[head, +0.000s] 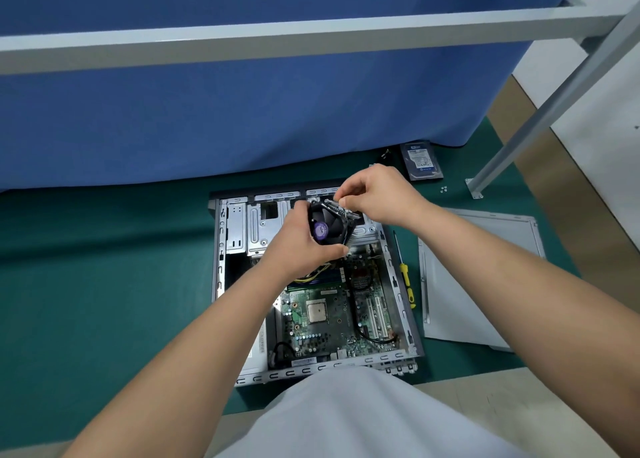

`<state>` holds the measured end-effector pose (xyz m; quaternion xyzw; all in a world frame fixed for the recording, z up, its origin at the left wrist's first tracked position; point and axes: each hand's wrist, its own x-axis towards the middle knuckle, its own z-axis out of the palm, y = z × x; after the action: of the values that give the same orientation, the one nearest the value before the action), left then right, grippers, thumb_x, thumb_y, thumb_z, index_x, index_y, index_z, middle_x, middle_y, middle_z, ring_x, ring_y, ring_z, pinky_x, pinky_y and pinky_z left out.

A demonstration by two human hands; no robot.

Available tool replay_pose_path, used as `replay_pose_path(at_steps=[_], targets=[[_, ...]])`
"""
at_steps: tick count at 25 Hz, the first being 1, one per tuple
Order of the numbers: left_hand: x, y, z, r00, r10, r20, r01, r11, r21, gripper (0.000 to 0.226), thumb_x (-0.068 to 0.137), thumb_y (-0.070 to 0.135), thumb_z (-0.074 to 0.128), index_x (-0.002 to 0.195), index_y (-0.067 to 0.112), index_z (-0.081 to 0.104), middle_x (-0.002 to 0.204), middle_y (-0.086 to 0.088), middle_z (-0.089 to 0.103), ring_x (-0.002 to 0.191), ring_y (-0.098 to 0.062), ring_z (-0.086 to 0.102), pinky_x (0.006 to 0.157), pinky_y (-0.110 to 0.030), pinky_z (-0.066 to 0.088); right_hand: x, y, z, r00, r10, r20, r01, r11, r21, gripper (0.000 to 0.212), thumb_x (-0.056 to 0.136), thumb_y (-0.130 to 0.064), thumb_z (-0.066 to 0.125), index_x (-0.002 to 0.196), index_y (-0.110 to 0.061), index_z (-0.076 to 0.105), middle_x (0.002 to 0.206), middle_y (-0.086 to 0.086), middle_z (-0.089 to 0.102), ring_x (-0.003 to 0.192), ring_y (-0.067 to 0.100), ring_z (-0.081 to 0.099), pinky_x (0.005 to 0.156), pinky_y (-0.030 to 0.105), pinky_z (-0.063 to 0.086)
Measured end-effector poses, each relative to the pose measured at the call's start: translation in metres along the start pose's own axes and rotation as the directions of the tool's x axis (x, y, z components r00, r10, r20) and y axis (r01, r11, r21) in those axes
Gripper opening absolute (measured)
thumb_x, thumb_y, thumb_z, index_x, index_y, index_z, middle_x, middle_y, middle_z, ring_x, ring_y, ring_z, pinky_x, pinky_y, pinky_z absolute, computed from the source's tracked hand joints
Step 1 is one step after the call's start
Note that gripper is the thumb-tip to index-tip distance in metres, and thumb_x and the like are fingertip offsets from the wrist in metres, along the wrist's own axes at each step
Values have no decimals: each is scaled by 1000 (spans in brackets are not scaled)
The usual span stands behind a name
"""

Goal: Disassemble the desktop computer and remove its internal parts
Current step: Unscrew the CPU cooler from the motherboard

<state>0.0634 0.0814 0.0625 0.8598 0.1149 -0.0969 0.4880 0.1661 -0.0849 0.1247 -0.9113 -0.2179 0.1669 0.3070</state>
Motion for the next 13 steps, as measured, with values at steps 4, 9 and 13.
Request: replay_pose_path(at_steps=[4,9,13], targets=[[-5,0,-4,996,86,-18,-80,968,238,93,63,56,88,135,29,35,130,6,53,104,-21,62,86,-42,55,3,13,0,985,105,136,-115,991,73,15,83,-16,82,79,-29,76,66,-17,71,64,-5,65,65,17,48],[-8,2,-9,994,102,-42,-91,973,213,92,57,64,84,130,38,35,123,14,58,102,-16,64,88,-41,55,-4,27,3,946,232,226,-308,861,405,12,83,1,78,80,-7,70,62,-5,71,52,4,61,53,16,47],[-8,6,-5,996,83,-45,-76,988,134,94,56,66,85,131,37,38,118,16,62,103,-12,64,90,-42,56,-11,41,13,885,320,338,-465,645,606,17,88,-5,72,80,-17,62,82,-1,74,60,10,66,79,39,63]])
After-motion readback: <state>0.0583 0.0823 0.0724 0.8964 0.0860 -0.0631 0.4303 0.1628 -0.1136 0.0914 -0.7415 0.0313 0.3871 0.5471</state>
